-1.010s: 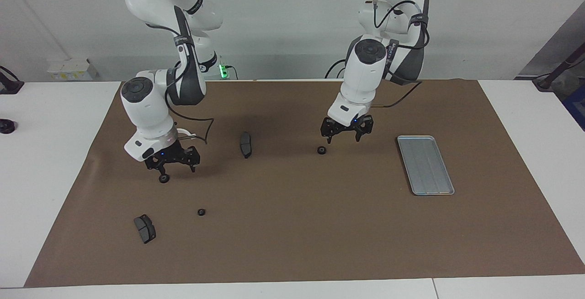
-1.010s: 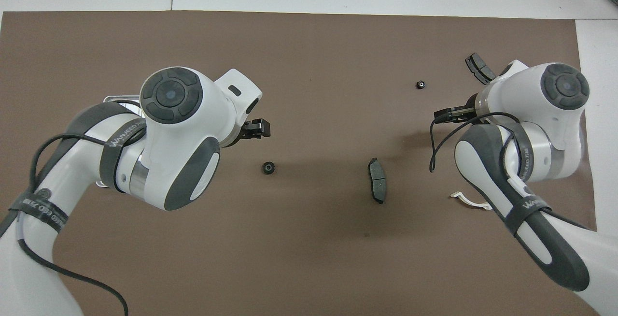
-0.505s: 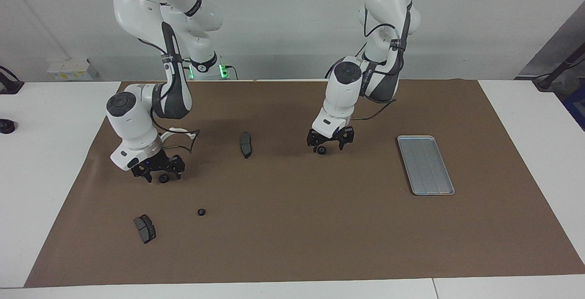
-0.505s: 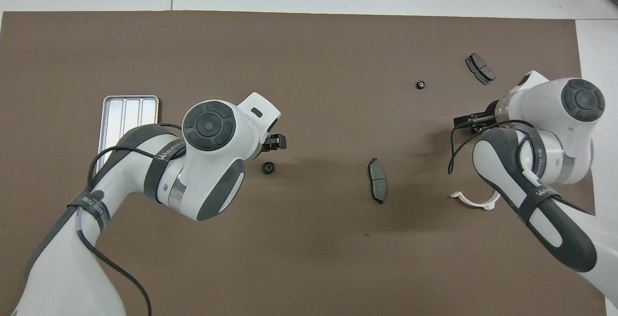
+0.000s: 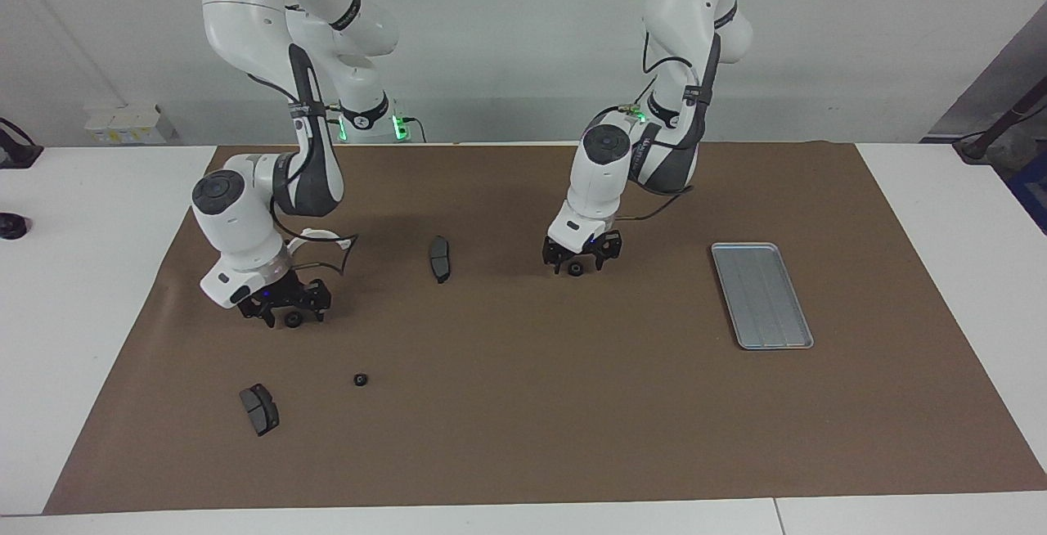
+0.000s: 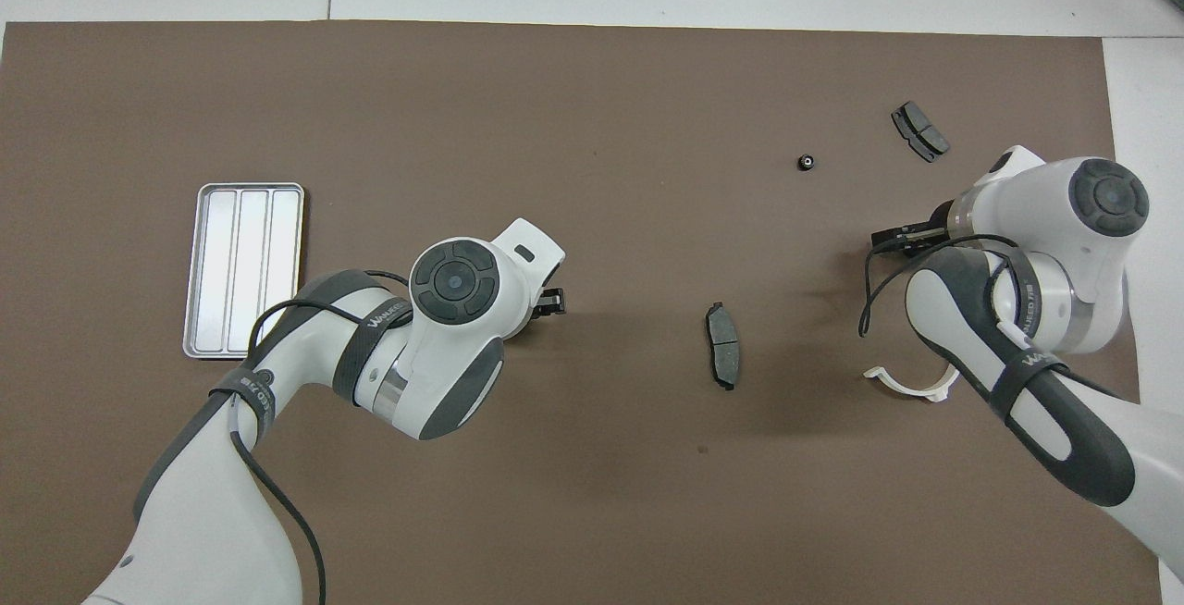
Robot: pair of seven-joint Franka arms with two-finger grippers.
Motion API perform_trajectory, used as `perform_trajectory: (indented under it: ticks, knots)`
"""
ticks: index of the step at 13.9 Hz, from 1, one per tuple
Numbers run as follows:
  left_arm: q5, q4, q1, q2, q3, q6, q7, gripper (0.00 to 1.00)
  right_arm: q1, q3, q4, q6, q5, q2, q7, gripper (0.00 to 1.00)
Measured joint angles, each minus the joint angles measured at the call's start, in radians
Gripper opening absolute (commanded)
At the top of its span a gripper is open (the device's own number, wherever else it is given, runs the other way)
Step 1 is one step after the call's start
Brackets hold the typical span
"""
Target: Pick bearing gear from pile to tray
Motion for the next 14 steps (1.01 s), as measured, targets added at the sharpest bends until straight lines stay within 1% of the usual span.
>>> perform_trajectory:
  ticks: [2, 3, 4, 5, 6, 8, 10, 12, 14]
  knots:
    - [0.001, -0.017, 0.000, 0.000, -0.001, 0.033, 0.000, 0.76, 0.000, 0.000, -0.002, 0.000, 0.000, 0.000, 0.000, 0.62]
    - [0.001, -0.030, -0.001, 0.000, -0.001, 0.048, 0.000, 0.76, 0.000, 0.000, -0.002, 0.000, 0.000, 0.000, 0.000, 0.52]
    - [0.001, -0.041, -0.001, 0.000, -0.001, 0.061, 0.002, 0.75, 0.000, 0.000, -0.002, 0.000, 0.000, 0.000, 0.000, 0.38]
    - [0.002, -0.047, -0.001, 0.000, -0.001, 0.066, 0.004, 0.72, 0.000, 0.000, -0.002, 0.000, 0.000, 0.000, 0.000, 0.05]
    - [0.002, -0.049, -0.001, 0.000, -0.001, 0.067, 0.007, 0.69, 0.000, 0.000, -0.003, 0.000, 0.000, 0.000, 0.000, 0.00]
    - [0.003, -0.049, -0.001, 0.000, -0.001, 0.067, 0.008, 0.62, 0.001, 0.002, -0.002, 0.000, 0.000, -0.001, 0.000, 0.00]
    - [0.004, -0.053, -0.001, 0.000, -0.001, 0.067, 0.010, 0.57, 0.006, 0.005, -0.001, 0.000, 0.002, -0.005, 0.004, 0.00]
    - [0.006, -0.055, -0.002, -0.002, -0.001, 0.067, 0.014, 0.50, 0.024, 0.012, 0.004, 0.000, 0.003, -0.018, 0.013, 0.00]
    - [0.008, -0.057, -0.006, -0.004, -0.001, 0.065, 0.020, 0.34, 0.060, 0.017, 0.019, -0.004, 0.004, -0.036, 0.069, 0.00]
